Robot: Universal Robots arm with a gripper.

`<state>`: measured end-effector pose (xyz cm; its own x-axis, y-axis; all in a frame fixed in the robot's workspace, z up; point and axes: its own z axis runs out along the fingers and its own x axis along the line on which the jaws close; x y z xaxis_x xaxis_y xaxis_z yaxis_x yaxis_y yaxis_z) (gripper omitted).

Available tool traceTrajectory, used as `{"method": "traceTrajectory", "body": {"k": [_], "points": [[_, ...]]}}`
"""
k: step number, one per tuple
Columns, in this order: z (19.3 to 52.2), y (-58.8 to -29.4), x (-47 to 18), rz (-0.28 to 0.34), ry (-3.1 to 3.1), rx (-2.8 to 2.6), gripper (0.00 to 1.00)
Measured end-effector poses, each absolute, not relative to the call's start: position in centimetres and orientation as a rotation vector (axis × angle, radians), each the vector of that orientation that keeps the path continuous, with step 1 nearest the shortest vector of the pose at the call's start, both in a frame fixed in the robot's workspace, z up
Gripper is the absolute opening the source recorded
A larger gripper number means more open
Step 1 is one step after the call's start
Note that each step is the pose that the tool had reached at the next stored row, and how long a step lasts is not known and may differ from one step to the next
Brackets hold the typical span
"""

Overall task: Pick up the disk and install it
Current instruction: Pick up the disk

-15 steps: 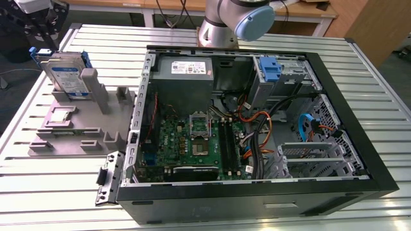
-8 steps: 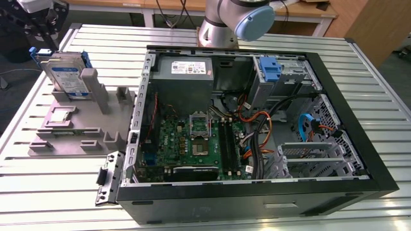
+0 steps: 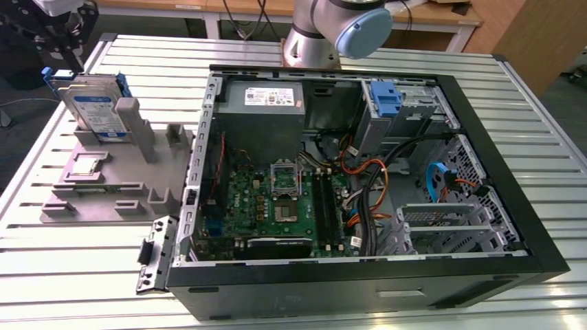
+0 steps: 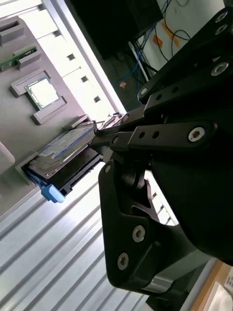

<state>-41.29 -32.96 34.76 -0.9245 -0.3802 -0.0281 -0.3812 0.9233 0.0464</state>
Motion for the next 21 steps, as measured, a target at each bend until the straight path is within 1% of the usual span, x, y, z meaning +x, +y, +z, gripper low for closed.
{"method": "traceTrajectory", "body": {"k": [21], "points": [[34.74, -32.96, -41.29, 0.082, 2.986, -0.931, 0.11]]}}
